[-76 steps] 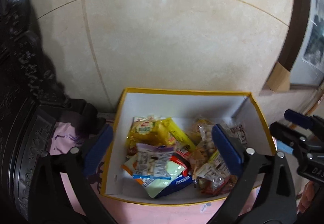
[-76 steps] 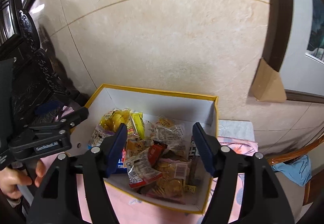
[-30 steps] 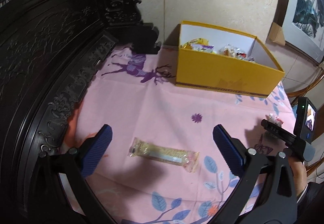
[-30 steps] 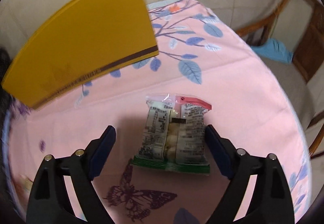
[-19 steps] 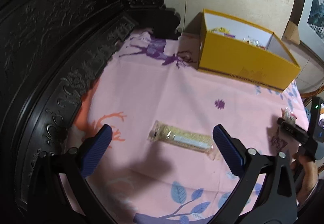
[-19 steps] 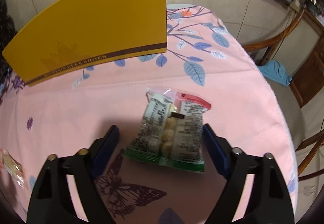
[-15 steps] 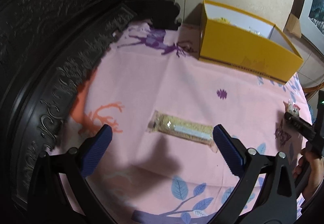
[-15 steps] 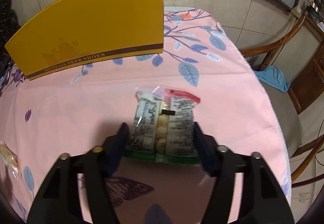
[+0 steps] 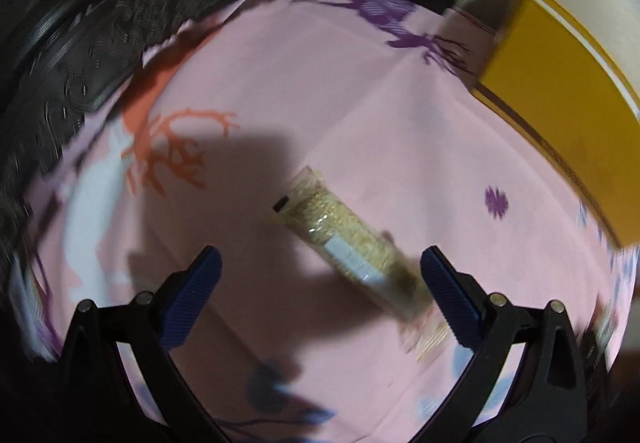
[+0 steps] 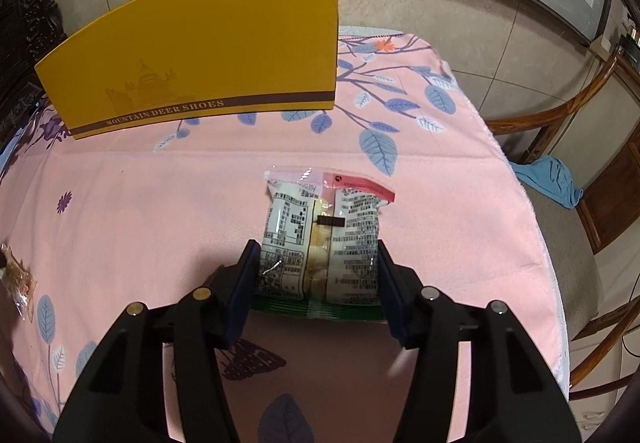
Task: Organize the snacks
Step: 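Grasp the sesame bar with the left gripper while the right grasps the green-edged cookie pack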
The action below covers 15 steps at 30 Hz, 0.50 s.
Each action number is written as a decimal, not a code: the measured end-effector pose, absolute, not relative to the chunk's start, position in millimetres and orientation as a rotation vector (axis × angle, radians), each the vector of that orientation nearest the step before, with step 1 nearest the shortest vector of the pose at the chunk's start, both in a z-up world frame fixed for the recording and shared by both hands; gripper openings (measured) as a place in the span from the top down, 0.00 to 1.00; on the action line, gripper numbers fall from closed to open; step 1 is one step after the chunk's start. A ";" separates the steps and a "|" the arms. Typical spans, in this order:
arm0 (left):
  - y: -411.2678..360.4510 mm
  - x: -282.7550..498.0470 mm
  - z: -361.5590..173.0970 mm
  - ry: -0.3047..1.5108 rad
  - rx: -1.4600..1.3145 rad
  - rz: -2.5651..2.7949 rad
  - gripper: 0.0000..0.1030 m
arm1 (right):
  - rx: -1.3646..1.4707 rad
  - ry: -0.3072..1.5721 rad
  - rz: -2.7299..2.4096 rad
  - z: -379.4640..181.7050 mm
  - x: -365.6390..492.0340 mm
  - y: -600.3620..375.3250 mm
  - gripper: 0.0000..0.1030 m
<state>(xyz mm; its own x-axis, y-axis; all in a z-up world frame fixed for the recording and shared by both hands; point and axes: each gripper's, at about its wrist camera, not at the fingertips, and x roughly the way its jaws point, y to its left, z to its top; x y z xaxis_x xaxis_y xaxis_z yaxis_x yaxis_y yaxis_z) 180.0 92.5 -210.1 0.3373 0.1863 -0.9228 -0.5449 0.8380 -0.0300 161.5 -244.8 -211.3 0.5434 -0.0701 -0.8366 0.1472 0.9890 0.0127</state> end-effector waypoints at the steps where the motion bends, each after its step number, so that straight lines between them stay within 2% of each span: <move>1: 92.5 181.5 -213.7 1.132 -0.385 0.508 0.02 | 0.085 0.985 -0.127 -211.1 160.8 -244.2 0.45; 6: 91.0 185.3 -231.9 1.140 -0.473 0.594 0.02 | 0.081 0.964 -0.112 -211.4 157.0 -244.4 0.44; 15: 74.1 173.8 -234.7 1.070 -0.342 0.479 0.02 | 0.089 0.961 -0.099 -211.1 156.2 -244.9 0.42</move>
<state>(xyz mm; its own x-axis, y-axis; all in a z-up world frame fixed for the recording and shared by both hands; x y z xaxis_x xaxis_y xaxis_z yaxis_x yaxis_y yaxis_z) 173.8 74.1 -234.7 0.3938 0.2074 -0.8955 -0.5301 0.8471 -0.0369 156.2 -244.9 -211.1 0.5691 -0.0451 -0.8210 0.1241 0.9918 0.0315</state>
